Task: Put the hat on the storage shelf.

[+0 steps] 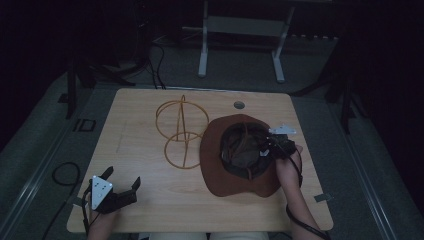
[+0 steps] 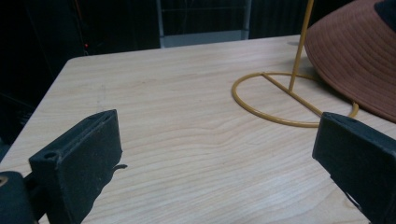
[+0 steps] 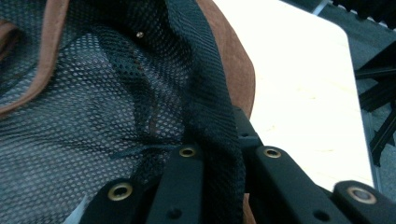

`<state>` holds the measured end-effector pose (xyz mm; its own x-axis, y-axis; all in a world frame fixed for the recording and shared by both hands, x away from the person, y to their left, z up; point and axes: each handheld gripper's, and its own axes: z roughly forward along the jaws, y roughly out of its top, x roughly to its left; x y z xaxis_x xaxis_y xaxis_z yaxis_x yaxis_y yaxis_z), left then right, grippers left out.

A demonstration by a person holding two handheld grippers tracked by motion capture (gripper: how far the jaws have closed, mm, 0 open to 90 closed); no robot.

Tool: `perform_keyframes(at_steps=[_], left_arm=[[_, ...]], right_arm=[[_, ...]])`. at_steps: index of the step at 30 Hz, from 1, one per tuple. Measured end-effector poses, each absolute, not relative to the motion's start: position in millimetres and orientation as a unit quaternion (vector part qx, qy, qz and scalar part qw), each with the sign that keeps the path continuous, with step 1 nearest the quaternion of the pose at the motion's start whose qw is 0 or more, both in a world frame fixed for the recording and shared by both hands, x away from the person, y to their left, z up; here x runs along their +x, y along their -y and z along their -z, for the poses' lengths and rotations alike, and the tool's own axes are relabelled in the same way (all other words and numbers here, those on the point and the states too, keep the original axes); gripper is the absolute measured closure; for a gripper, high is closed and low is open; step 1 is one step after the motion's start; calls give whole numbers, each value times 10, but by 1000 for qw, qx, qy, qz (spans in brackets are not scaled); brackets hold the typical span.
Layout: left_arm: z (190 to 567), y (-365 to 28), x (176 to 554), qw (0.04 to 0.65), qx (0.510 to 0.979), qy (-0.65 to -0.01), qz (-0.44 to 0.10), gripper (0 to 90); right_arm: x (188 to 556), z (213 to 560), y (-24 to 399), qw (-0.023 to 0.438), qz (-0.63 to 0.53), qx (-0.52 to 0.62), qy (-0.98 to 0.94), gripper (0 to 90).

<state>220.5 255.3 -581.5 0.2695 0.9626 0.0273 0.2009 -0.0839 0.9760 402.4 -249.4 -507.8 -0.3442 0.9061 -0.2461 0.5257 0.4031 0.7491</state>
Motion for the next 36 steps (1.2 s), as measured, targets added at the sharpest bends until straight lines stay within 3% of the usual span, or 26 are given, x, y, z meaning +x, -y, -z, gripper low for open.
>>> perform_keyframes(at_steps=[9,16,20,36], left_arm=[[5799,-2519,2207,482,626,-473,-389,20],[5734,-2426,2215,484,640,-474,-361,20],[5607,-2321,2220,491,659,-473,-319,20],[5143,-1539,2364,505,738,-380,-237,20]], right_arm=[[3855,4827,2672,342,-324,472,-745,858],[3725,4694,2889,339,-342,488,-728,859],[3625,4625,2996,340,-355,488,-721,858],[3348,4542,3316,358,-359,508,-697,858]])
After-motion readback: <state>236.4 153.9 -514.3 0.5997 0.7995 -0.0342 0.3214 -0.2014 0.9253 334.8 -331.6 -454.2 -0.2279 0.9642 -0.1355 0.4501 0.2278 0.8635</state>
